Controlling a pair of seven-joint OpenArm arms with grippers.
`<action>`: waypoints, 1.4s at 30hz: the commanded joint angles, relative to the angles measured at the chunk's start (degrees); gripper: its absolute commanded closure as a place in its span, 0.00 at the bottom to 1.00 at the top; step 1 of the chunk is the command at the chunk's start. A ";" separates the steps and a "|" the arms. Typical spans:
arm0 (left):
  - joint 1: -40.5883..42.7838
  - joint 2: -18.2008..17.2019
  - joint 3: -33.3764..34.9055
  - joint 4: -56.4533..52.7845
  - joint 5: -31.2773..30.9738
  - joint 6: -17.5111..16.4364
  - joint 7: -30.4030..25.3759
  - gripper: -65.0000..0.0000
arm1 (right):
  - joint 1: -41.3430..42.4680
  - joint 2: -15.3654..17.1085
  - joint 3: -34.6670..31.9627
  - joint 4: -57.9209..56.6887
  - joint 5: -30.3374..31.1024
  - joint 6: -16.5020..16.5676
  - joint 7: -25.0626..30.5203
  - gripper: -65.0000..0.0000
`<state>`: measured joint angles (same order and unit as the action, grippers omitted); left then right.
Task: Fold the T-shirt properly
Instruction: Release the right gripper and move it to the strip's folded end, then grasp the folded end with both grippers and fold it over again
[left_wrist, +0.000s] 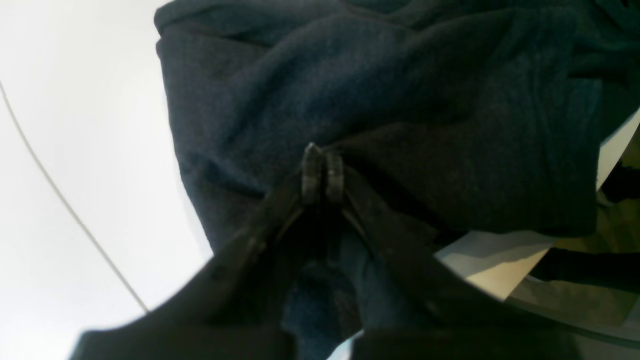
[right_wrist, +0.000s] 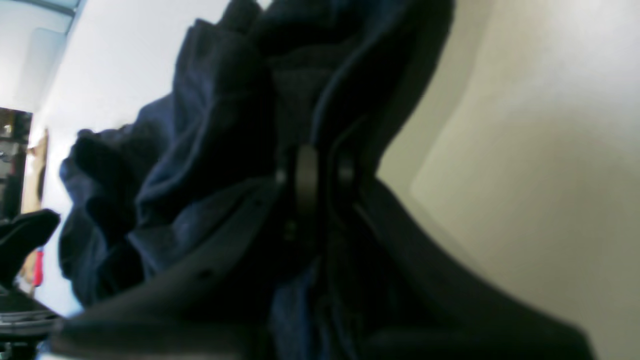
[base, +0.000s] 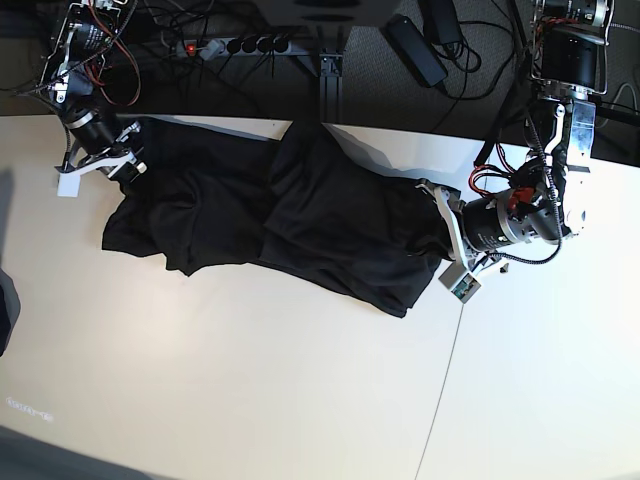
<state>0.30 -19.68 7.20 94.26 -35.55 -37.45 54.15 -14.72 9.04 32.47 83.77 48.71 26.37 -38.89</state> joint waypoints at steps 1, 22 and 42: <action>-0.92 -0.35 -0.22 0.87 -0.87 0.85 -1.09 1.00 | 0.11 0.66 0.13 0.63 -0.83 3.48 1.18 1.00; 2.05 -0.28 -10.64 2.05 -7.08 1.22 4.04 1.00 | 0.37 14.01 1.64 1.86 -2.21 3.48 1.05 1.00; 6.91 9.33 -8.79 0.26 -2.23 0.79 -0.35 1.00 | 0.39 13.94 1.64 15.67 0.61 3.45 -3.17 1.00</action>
<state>7.77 -10.31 -1.45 93.86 -36.95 -37.10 54.96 -14.61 21.89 33.63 98.37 48.25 26.37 -43.38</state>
